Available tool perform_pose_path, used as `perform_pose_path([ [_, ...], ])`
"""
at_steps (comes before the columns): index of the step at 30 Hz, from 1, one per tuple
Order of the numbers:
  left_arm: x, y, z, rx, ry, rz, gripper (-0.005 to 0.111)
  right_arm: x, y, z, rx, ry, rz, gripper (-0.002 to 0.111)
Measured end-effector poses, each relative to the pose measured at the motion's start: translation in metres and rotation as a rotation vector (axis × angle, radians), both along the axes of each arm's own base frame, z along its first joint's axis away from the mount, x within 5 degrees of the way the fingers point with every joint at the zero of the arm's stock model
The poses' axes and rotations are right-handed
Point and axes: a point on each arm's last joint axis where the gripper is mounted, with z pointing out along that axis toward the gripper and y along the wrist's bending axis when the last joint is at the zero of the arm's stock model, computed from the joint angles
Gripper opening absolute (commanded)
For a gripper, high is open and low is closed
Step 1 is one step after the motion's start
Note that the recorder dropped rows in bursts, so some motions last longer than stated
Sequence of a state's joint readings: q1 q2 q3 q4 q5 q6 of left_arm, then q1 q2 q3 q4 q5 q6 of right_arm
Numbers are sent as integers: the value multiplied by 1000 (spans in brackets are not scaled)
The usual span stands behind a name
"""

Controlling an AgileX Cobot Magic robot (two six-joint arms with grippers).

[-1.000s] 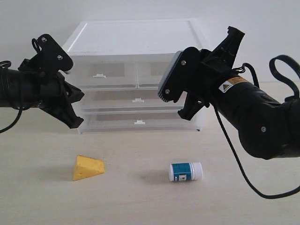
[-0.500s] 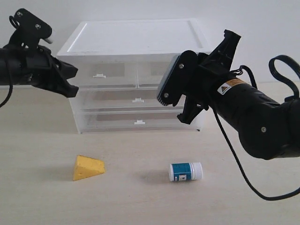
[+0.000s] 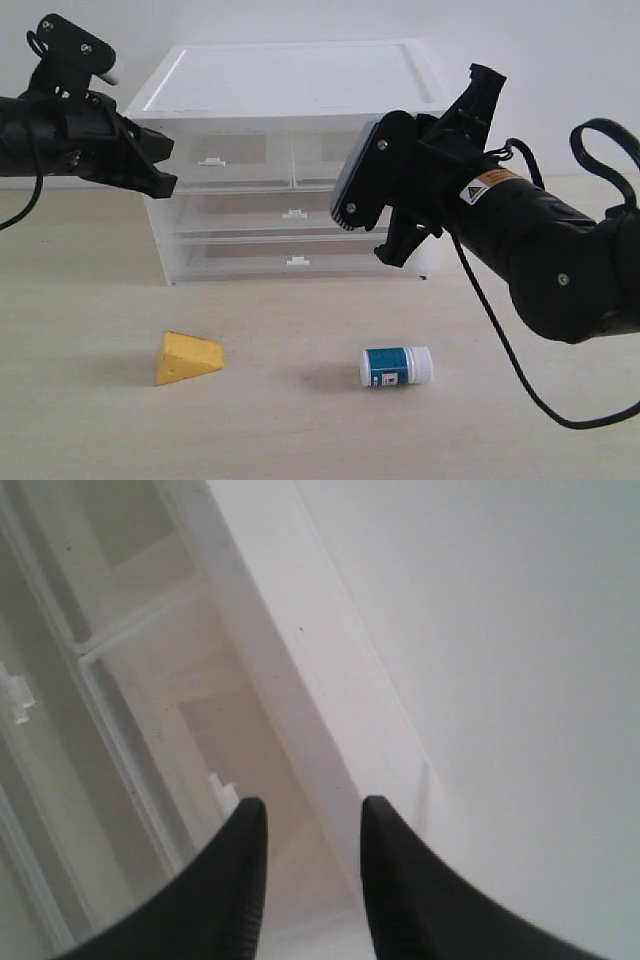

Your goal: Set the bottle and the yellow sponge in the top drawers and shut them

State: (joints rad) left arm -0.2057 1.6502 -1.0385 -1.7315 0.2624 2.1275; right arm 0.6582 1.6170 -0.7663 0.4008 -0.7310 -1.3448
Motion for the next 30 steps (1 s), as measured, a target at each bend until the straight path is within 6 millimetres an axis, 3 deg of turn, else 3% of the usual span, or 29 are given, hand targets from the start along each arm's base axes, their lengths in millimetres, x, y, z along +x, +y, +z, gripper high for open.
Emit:
perform_pose_path([
  [7,12,-2,-10,7,19,0,4,2,2,-5,-53,-26,9,28],
  [11,15,-3,-6,7,5,1,4,11,3,-25,-211,-105,-34,28],
  [17,16,-3,-3,12,-5,-3,4,27,7,-52,-290,-189,-113,28],
  [24,20,-4,-5,36,-10,-17,4,30,6,-55,-284,-271,-160,28],
  [30,25,-6,-13,34,6,-25,4,30,8,-59,-295,-238,-139,28],
])
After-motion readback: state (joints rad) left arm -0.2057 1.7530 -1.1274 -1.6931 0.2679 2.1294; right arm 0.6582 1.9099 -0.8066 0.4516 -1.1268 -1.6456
